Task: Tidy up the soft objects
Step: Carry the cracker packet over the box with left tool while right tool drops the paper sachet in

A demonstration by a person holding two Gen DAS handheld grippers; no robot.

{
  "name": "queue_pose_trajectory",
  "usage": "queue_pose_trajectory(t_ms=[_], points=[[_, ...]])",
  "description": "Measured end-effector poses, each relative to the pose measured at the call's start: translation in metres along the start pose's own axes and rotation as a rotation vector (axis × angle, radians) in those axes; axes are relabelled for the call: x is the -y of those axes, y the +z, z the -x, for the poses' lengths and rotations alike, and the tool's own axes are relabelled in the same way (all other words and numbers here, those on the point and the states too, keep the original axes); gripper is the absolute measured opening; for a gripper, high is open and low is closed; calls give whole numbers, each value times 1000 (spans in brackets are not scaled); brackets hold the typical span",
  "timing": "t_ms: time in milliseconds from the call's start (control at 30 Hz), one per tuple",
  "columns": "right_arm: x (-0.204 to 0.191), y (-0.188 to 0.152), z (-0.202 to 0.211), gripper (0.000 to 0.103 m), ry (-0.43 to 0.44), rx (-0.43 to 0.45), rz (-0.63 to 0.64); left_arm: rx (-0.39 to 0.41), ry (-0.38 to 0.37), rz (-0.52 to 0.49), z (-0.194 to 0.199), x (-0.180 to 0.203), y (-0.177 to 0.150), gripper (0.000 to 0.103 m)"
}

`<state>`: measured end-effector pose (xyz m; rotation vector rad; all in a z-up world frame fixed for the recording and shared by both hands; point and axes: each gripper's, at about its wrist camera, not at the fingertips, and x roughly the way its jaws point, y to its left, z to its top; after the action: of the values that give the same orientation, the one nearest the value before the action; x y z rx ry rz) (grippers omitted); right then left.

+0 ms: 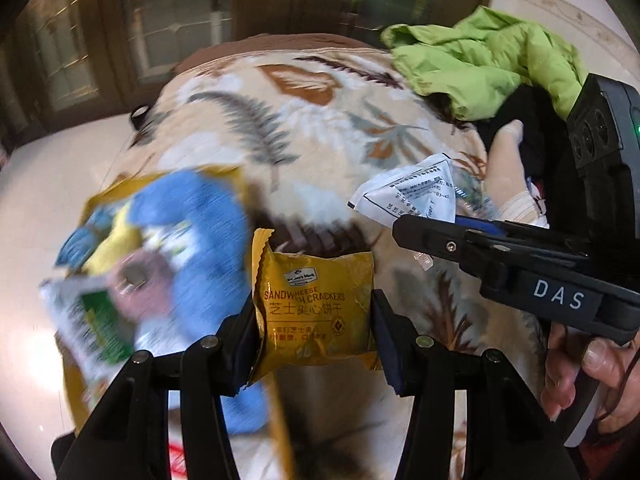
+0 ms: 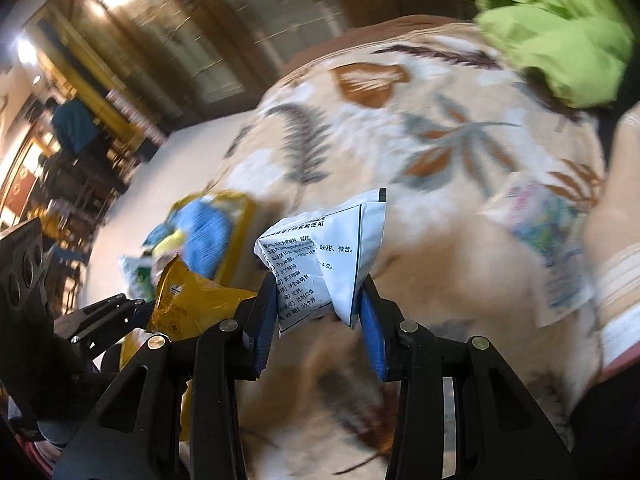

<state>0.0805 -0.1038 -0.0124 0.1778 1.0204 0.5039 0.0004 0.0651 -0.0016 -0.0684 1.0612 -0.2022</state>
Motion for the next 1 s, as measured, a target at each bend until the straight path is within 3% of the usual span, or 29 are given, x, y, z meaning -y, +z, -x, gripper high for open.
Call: queue_pose_trajectory(t_ms=[300, 500, 700, 733, 800, 900, 1000], points=[[-86, -5, -35, 38, 86, -69, 161, -3, 116, 95, 26, -75, -32, 52], [-127, 6, -74, 38, 51, -112, 261, -5, 160, 145, 16, -103, -38, 52], [-143, 12, -99, 40, 19, -126, 316, -21, 159, 164, 2, -111, -44, 52], [-143, 13, -100, 42, 17, -121, 313, -16, 166, 161, 2, -112, -44, 52], [-144, 15, -106, 57, 29, -131, 307, -8, 169, 169, 2, -113, -45, 54], [-147, 14, -107, 59, 13, -148, 317, -2, 155, 192, 3, -115, -45, 55], [-147, 12, -96, 59, 28, -134, 313, 5, 173, 191, 5, -116, -44, 64]])
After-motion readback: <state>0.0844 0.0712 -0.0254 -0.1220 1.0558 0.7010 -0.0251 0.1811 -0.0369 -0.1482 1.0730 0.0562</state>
